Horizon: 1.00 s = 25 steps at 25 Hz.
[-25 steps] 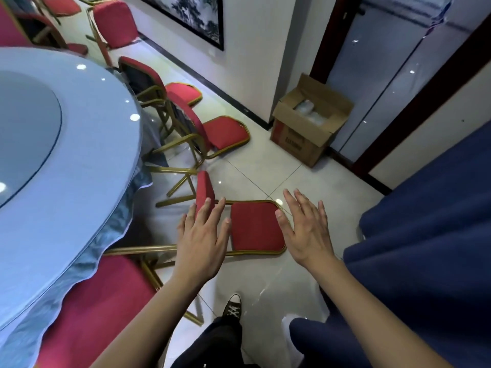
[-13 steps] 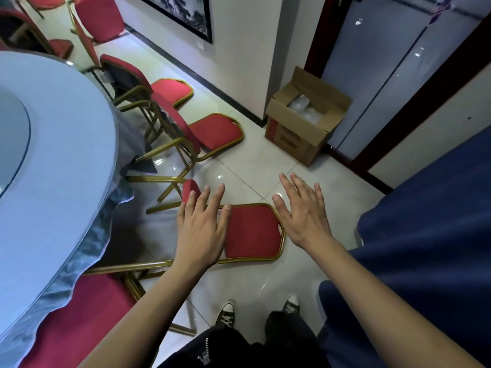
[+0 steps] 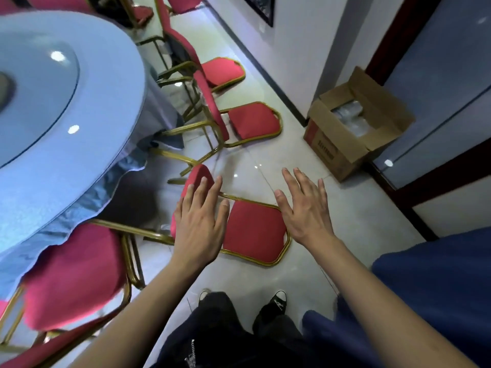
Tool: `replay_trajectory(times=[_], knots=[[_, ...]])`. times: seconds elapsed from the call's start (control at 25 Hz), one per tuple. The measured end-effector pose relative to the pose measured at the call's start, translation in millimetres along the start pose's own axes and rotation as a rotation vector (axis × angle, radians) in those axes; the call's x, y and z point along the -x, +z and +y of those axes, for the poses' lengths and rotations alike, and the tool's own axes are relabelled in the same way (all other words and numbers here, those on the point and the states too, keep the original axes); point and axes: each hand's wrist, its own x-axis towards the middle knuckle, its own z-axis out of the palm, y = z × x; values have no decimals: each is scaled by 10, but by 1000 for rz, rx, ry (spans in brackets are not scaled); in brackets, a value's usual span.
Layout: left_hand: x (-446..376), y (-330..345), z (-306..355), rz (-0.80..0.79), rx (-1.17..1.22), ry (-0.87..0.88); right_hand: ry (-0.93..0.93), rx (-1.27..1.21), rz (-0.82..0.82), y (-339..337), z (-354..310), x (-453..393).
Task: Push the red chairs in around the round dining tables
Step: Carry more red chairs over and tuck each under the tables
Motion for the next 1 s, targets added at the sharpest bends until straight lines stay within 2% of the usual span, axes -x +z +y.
replay_trajectory(times=[0.44,0.76,1.0], knots=[[-174,129,11,133,56,-263,-258,25,-102,3,-117,-748],[-719,103,-2,180,48,-281,-378,102,-96,-112,-359,-1376],[-858,99,-26,241,54,-405,-511,109,-167,-80,-471,-1727]])
